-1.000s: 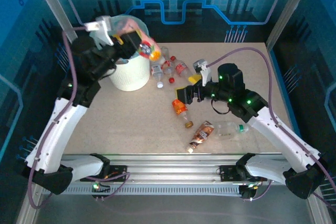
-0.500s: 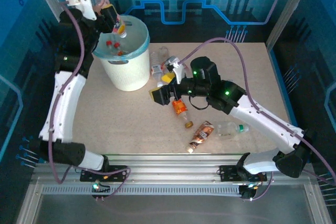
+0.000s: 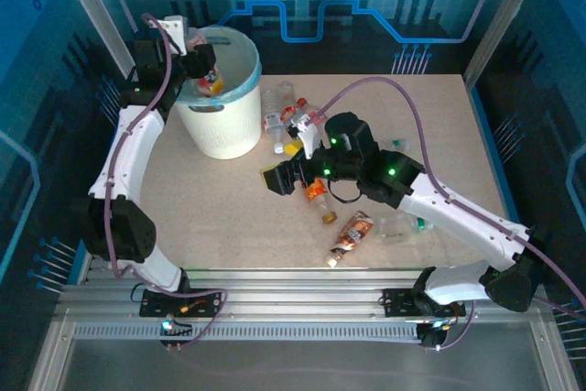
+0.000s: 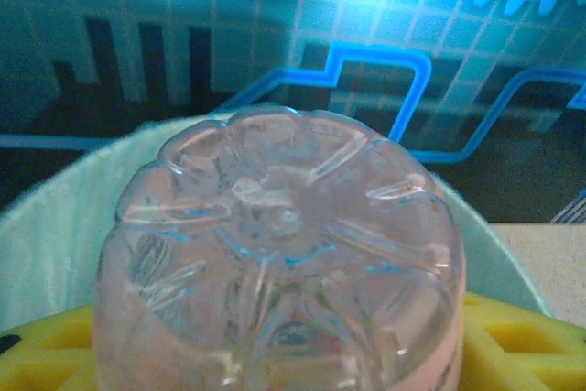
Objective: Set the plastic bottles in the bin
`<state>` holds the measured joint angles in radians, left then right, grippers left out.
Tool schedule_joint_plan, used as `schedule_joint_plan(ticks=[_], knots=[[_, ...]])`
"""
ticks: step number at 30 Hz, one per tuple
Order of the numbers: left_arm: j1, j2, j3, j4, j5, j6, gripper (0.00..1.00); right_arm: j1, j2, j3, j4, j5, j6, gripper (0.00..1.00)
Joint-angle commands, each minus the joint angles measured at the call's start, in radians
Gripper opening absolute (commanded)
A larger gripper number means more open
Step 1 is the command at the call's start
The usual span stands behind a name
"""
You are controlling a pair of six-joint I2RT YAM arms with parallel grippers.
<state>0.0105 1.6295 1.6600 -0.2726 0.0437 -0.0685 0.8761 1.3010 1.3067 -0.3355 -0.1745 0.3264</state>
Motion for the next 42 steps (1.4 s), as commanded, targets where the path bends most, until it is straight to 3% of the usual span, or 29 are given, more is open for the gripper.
schedule_joint_plan(ticks=[1,9,12,17,26,34,42], knots=[[0.003,0.028,-0.027,-0.03,0.097,0.038,0.65,0.006,-0.057,-0.03,-0.014,0.055,0.014,0.96],[0.002,0.081,-0.089,-0.064,0.174,0.085,0.74,0.003,-0.067,-0.06,-0.015,0.064,0.025,0.96],[0.002,0.09,-0.082,-0.069,0.189,0.082,0.81,0.003,-0.063,-0.057,-0.017,0.065,0.026,0.96],[0.002,0.086,-0.017,-0.083,0.195,0.036,0.91,0.002,-0.061,-0.048,-0.027,0.069,0.023,0.96],[0.003,0.028,0.14,-0.115,0.163,-0.054,0.94,0.003,-0.064,-0.052,-0.032,0.077,0.025,0.96],[0.003,-0.036,0.185,-0.139,0.186,-0.127,0.84,0.002,-0.061,-0.057,-0.047,0.091,0.02,0.96],[-0.003,-0.101,0.166,-0.191,0.254,-0.208,0.57,-0.042,-0.092,-0.066,-0.149,0.143,-0.003,0.93]])
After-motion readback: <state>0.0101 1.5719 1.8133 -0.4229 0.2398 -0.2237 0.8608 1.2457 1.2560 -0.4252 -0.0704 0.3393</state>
